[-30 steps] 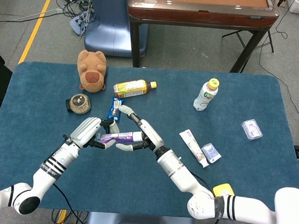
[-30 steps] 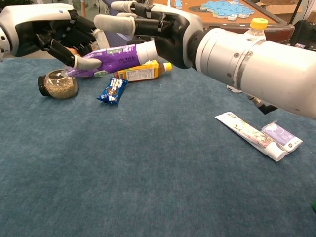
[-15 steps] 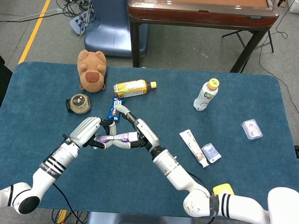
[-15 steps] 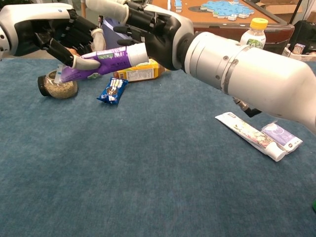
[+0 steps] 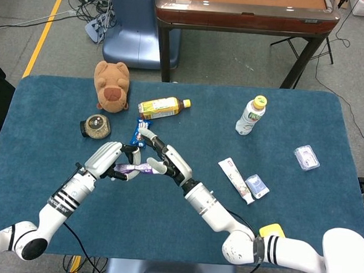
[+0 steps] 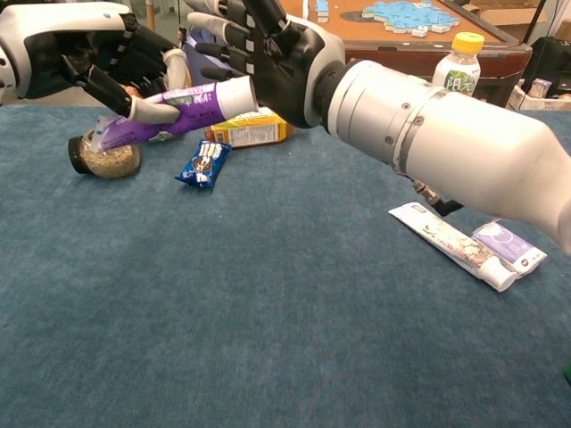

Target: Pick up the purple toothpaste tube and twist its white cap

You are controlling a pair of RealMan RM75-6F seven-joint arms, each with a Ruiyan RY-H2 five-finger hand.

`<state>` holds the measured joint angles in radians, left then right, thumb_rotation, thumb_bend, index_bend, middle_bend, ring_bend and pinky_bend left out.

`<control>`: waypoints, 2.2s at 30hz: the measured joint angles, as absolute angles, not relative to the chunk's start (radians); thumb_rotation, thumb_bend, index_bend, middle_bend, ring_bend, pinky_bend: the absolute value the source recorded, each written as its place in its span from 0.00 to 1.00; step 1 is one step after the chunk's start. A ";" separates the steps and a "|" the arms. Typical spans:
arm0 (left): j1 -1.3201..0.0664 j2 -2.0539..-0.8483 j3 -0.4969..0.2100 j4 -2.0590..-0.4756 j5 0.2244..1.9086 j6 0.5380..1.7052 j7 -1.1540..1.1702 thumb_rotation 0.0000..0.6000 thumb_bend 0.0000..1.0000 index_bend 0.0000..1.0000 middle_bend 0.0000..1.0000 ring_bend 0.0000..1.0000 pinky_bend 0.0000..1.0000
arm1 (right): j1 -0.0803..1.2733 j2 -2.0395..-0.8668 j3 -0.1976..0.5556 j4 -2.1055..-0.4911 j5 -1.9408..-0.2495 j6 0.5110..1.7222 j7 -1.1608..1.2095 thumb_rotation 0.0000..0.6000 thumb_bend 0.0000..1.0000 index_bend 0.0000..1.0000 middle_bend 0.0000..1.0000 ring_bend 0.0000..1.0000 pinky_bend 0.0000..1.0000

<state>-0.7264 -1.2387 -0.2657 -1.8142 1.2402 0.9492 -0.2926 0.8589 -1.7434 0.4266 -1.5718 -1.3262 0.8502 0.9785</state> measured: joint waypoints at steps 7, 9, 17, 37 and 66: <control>-0.727 -1.230 -0.272 -1.823 1.234 0.943 -0.310 1.00 0.53 0.58 0.76 0.52 0.39 | 0.868 -1.764 0.424 -1.554 -1.341 0.866 1.024 0.47 0.00 0.00 0.00 0.00 0.00; -0.726 -1.229 -0.272 -1.823 1.233 0.944 -0.310 1.00 0.53 0.58 0.76 0.52 0.39 | 0.869 -1.771 0.424 -1.549 -1.346 0.875 1.040 0.47 0.00 0.00 0.00 0.00 0.00; -0.726 -1.229 -0.271 -1.823 1.229 0.943 -0.308 1.00 0.53 0.58 0.76 0.52 0.40 | 0.875 -1.806 0.424 -1.528 -1.353 0.922 1.023 0.47 0.00 0.00 0.00 0.00 0.00; -0.735 -1.245 -0.271 -1.806 1.215 0.931 -0.304 1.00 0.53 0.58 0.76 0.52 0.40 | 0.889 -1.823 0.420 -1.519 -1.357 0.955 0.992 0.47 0.00 0.00 0.00 0.00 0.00; -0.735 -1.335 -0.167 -1.569 1.385 0.949 -0.158 1.00 0.53 0.56 0.74 0.50 0.40 | 0.735 -1.388 0.320 -1.694 -1.475 1.050 0.873 0.47 0.00 0.00 0.00 0.00 0.00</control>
<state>-0.7350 -1.3351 -0.1667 -1.5690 1.3849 0.9486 -0.1579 0.7350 -1.3884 0.3201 -1.6940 -1.4754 1.0504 0.8733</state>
